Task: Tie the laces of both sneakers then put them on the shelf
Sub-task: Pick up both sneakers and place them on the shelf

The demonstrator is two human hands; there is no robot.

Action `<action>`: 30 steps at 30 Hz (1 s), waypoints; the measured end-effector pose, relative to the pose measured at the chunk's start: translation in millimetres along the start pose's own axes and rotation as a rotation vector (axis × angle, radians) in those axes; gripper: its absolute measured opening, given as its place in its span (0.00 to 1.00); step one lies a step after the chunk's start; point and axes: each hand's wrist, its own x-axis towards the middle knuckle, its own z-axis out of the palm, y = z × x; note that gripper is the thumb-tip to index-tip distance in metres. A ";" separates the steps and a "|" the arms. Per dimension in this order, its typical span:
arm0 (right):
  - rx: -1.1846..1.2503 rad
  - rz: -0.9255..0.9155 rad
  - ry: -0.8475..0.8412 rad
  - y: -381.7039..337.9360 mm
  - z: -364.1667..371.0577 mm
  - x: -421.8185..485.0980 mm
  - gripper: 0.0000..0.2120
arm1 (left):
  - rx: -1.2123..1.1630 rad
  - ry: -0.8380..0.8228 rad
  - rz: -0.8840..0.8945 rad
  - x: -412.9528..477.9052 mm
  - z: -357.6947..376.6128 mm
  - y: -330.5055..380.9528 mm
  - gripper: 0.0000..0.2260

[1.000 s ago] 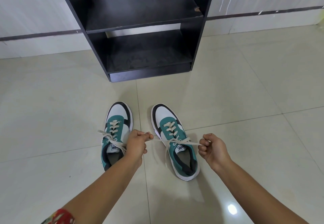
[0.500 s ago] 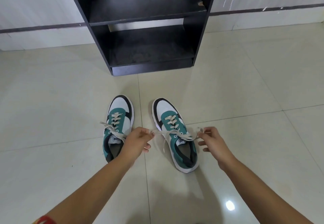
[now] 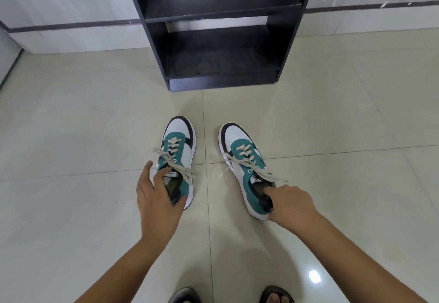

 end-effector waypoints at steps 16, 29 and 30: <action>0.165 -0.197 0.274 -42.1 25.5 13.3 0.18 | -0.260 -0.236 0.023 -8.9 8.7 9.5 0.20; 0.252 -0.177 0.395 -51.4 -47.8 0.0 0.09 | -0.304 -0.196 -0.040 -3.9 -59.8 52.9 0.16; 0.229 -0.185 0.405 -49.5 -65.9 -9.6 0.10 | -0.296 -0.187 -0.014 -0.8 -76.5 59.5 0.14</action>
